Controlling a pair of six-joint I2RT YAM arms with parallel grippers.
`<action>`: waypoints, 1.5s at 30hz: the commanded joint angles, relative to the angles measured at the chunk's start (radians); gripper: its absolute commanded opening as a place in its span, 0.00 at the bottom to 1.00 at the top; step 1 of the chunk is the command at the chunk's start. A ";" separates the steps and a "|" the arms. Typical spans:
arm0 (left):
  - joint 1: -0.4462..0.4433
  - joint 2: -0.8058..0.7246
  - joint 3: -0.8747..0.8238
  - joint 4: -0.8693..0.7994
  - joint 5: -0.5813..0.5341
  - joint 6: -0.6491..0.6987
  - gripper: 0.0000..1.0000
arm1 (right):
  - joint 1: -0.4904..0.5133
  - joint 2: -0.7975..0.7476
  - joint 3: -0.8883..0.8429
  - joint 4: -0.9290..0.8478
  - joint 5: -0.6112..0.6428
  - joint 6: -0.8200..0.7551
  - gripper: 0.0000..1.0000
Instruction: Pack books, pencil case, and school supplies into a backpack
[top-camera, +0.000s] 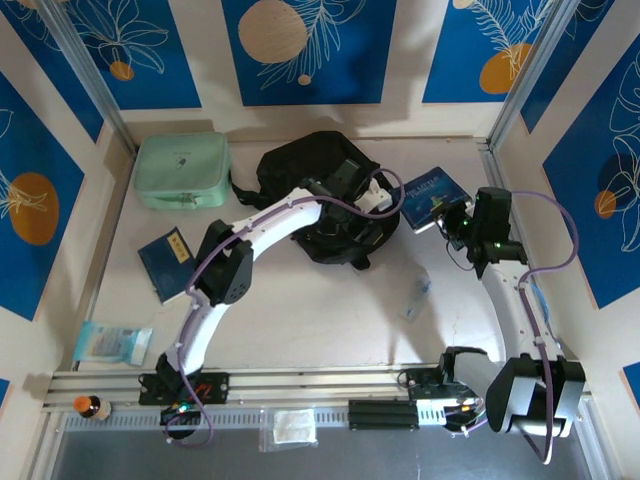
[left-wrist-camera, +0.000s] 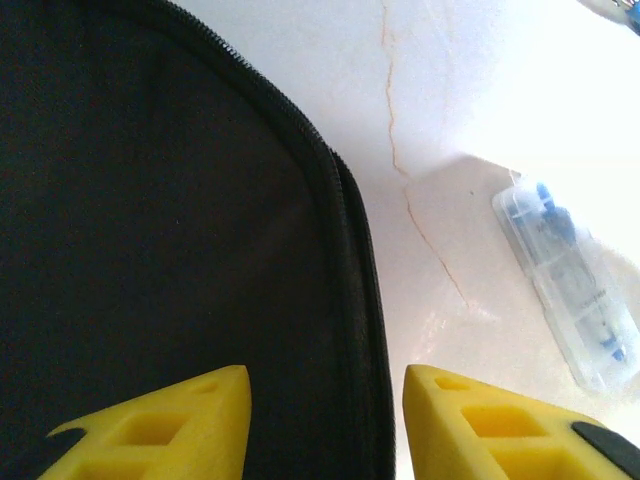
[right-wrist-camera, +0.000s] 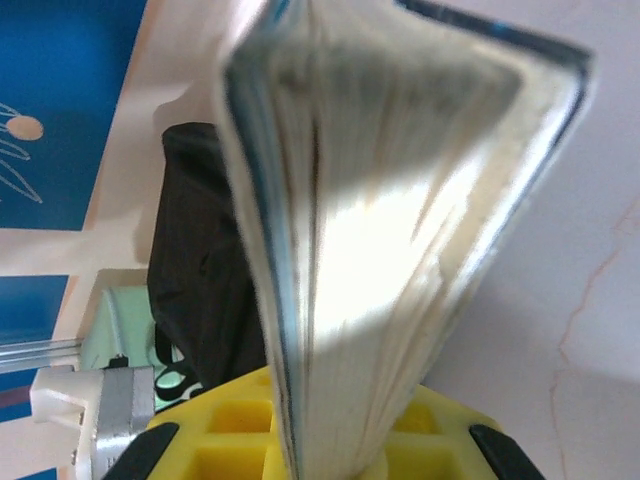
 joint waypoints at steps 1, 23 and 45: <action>-0.007 0.042 0.069 -0.038 0.027 -0.043 0.42 | -0.009 -0.047 -0.010 0.015 -0.001 -0.014 0.02; -0.010 0.155 0.163 0.015 0.053 -0.143 0.22 | -0.020 -0.069 -0.035 0.000 0.027 -0.001 0.01; 0.064 -0.057 0.006 0.257 0.223 -0.407 0.00 | -0.055 -0.152 0.015 -0.097 0.021 -0.123 0.01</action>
